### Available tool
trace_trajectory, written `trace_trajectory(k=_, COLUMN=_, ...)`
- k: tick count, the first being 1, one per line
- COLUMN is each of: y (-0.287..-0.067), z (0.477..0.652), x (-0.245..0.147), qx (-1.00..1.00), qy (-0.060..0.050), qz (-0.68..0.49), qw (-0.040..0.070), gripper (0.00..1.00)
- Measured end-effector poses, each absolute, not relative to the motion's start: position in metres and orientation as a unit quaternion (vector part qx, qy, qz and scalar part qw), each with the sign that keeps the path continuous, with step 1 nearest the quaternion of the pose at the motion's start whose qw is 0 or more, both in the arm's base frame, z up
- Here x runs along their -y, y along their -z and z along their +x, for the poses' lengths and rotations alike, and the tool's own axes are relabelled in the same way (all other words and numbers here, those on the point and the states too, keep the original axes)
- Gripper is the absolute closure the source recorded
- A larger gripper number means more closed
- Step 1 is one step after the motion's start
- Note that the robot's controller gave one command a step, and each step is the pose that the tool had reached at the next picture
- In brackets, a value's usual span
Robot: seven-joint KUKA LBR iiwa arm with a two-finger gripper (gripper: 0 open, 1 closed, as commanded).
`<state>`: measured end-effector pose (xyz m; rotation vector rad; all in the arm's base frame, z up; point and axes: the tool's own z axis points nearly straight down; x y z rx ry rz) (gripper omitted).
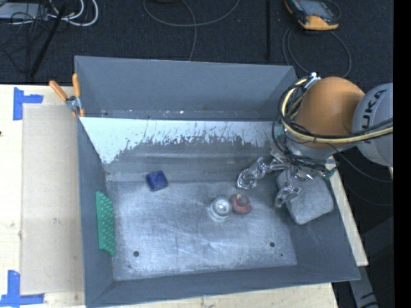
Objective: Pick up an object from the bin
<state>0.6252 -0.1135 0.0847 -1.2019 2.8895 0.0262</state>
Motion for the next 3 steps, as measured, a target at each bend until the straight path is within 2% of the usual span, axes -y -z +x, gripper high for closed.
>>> trace_trajectory(k=1, y=-0.085, z=0.626, x=0.109, qx=-0.885, qy=-0.01, qz=-0.466, qw=0.01, gripper=0.0)
trace_trajectory(k=2, y=-0.087, z=0.626, x=0.12, qx=-0.885, qy=-0.002, qz=-0.465, qw=0.006, gripper=1.0)
trace_trajectory(k=3, y=-0.127, z=0.628, x=0.118, qx=-0.885, qy=-0.001, qz=-0.465, qw=0.003, gripper=1.0)
